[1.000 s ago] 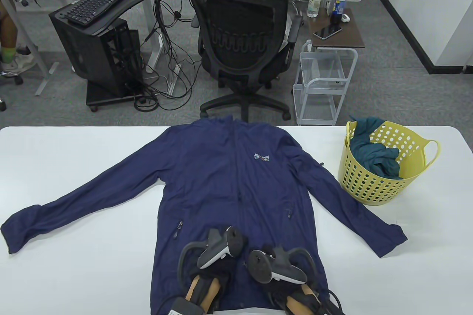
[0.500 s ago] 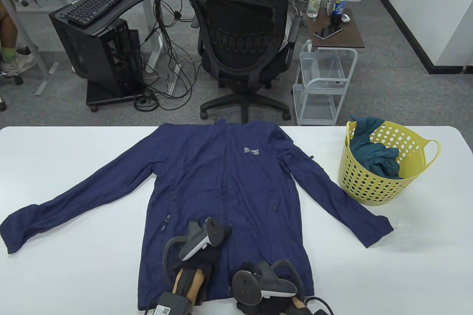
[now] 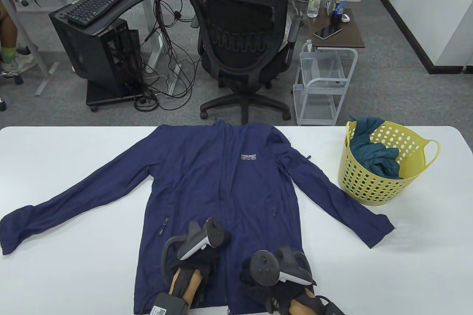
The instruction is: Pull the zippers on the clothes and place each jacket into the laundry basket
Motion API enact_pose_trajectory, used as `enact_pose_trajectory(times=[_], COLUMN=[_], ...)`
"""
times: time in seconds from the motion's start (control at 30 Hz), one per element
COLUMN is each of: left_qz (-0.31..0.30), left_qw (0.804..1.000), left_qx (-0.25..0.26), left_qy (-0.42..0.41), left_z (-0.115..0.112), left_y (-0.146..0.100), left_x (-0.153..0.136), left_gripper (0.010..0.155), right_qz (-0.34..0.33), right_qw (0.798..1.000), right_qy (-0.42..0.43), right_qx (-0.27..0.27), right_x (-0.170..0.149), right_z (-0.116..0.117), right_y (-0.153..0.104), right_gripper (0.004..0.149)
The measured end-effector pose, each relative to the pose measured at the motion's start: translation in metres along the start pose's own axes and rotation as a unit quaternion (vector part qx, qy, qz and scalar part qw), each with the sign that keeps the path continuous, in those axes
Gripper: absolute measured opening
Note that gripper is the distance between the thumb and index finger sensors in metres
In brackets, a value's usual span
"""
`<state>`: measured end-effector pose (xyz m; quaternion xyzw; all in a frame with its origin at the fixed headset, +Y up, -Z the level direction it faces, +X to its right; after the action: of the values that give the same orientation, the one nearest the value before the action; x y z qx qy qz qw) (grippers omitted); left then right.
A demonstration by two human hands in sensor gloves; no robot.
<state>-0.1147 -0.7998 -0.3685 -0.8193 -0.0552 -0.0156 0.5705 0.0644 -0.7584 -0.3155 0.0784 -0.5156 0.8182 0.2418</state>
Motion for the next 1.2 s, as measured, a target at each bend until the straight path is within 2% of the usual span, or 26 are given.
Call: enact_pose_trajectory(times=[0.17, 0.4, 0.5, 0.57, 0.67, 0.7, 0.77, 0.8, 0.87, 0.97, 1.03, 1.2], left_qz=[-0.026, -0.064, -0.061, -0.043, 0.015, 0.061, 0.147, 0.197, 0.271, 0.339, 0.362, 0.364], left_qw=[0.995, 0.991, 0.991, 0.994, 0.997, 0.994, 0.980, 0.966, 0.942, 0.923, 0.916, 0.916], left_qx=[-0.098, -0.113, -0.114, -0.104, -0.041, -0.014, 0.049, 0.080, 0.113, 0.116, 0.104, 0.041], left_qy=[0.005, 0.029, 0.021, -0.016, -0.068, -0.090, -0.128, -0.146, -0.159, -0.138, -0.141, -0.166], left_z=[-0.006, -0.007, -0.005, 0.006, 0.035, 0.049, 0.069, 0.076, 0.079, 0.074, 0.063, 0.030], left_y=[-0.030, -0.060, -0.061, -0.058, -0.049, -0.046, -0.039, -0.034, -0.027, -0.019, -0.012, 0.004], left_x=[0.024, 0.052, 0.048, 0.032, -0.010, -0.034, -0.082, -0.111, -0.160, -0.219, -0.250, -0.289], left_gripper=[0.052, 0.049, 0.050, 0.052, 0.059, 0.063, 0.068, 0.071, 0.073, 0.076, 0.075, 0.073], right_qz=[0.076, 0.141, 0.173, 0.202, 0.239, 0.253, 0.283, 0.296, 0.315, 0.339, 0.356, 0.387], right_qw=[0.992, 0.971, 0.960, 0.949, 0.934, 0.930, 0.923, 0.921, 0.918, 0.911, 0.909, 0.899], right_qy=[0.082, 0.157, 0.168, 0.173, 0.162, 0.154, 0.142, 0.138, 0.140, 0.144, 0.140, 0.149], right_qx=[-0.056, -0.113, -0.141, -0.172, -0.212, -0.218, -0.218, -0.210, -0.197, -0.184, -0.167, -0.138], right_x=[-0.059, -0.115, -0.133, -0.147, -0.160, -0.165, -0.174, -0.178, -0.186, -0.196, -0.202, -0.221], right_z=[-0.022, -0.038, -0.043, -0.048, -0.055, -0.056, -0.057, -0.055, -0.052, -0.048, -0.045, -0.035], right_y=[-0.009, -0.024, -0.031, -0.040, -0.053, -0.056, -0.059, -0.060, -0.059, -0.058, -0.055, -0.051], right_gripper=[0.050, 0.050, 0.051, 0.052, 0.055, 0.056, 0.059, 0.060, 0.062, 0.064, 0.065, 0.067])
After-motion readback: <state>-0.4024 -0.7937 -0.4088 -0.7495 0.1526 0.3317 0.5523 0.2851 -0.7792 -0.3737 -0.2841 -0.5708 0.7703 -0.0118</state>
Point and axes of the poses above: the tracker on the back of each hand, its own x axis roughly to the thumb side, its own y axis roughly from the wrist to the fingertips, z = x × y, the point moved 4 cm from there along y, roughly from the wrist to the fingertips, and after that the axes turned 11 degrees about x, right-handed, at the moved point
